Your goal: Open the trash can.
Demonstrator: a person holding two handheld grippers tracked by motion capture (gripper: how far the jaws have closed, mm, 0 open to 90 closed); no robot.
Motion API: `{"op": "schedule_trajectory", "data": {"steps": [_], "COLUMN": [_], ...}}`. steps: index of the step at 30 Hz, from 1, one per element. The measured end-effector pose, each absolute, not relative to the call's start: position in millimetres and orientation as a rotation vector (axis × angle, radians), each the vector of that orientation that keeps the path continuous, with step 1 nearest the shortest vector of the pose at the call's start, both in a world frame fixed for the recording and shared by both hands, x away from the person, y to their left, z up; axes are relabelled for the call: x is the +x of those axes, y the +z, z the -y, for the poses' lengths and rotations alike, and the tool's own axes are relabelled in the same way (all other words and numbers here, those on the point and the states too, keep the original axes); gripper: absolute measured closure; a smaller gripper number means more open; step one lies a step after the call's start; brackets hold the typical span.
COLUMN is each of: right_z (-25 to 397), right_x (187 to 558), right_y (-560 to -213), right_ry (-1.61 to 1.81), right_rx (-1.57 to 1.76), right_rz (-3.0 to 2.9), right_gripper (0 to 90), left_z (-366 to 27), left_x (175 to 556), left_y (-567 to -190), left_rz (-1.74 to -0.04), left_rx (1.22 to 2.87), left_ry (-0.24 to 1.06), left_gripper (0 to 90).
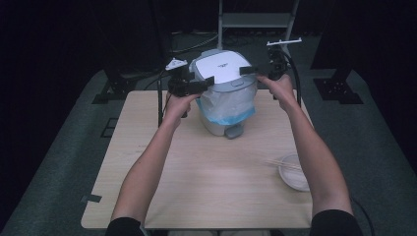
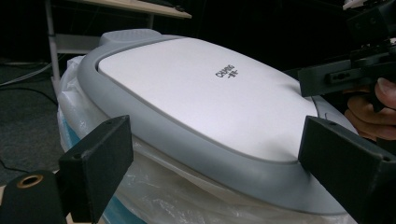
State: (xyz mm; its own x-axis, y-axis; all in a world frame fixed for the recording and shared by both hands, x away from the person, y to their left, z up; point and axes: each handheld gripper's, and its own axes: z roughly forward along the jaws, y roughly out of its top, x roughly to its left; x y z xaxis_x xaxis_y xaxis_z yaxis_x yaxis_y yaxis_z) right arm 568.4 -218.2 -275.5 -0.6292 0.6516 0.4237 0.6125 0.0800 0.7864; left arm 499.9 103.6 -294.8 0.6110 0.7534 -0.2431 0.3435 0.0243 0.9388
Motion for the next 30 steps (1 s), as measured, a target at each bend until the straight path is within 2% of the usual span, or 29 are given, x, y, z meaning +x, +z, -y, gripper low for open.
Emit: {"op": "schedule_trajectory", "data": {"steps": [12,19,30], "right_z": [212,208,206], "right_x": [548,540,564], "right_y": [-277,-277,-283], "right_ry": [1.627,1.626,1.712], "right_rx": [1.335,1.34,1.413], "right_rz": [-2.285,-2.274,-2.213], "right_gripper": [17.2,17.3,16.2], "left_z": [-110,-113,-114], "left_x": [496,499,515], "left_y": [-287,-289,-293], "left_rz": [-0.915,-0.915,-0.98], "left_rx": [1.645,1.615,1.546], "left_ry": [0.415,0.433,0.417], "left_gripper": [12.8,13.2,12.5]}}
